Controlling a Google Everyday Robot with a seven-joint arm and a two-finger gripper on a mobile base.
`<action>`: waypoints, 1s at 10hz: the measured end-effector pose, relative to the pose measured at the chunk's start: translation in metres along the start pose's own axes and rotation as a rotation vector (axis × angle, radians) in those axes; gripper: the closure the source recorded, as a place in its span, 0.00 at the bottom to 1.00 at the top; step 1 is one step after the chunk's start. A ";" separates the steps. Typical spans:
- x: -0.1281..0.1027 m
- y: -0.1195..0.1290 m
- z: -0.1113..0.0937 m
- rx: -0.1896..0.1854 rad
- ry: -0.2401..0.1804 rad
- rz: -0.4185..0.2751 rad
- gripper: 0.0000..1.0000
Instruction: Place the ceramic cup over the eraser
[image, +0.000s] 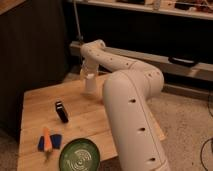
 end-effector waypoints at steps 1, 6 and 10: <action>-0.002 -0.001 0.003 0.009 0.000 0.000 0.35; -0.012 -0.017 0.017 0.063 0.018 0.032 0.35; -0.004 -0.025 0.037 0.070 0.086 0.066 0.42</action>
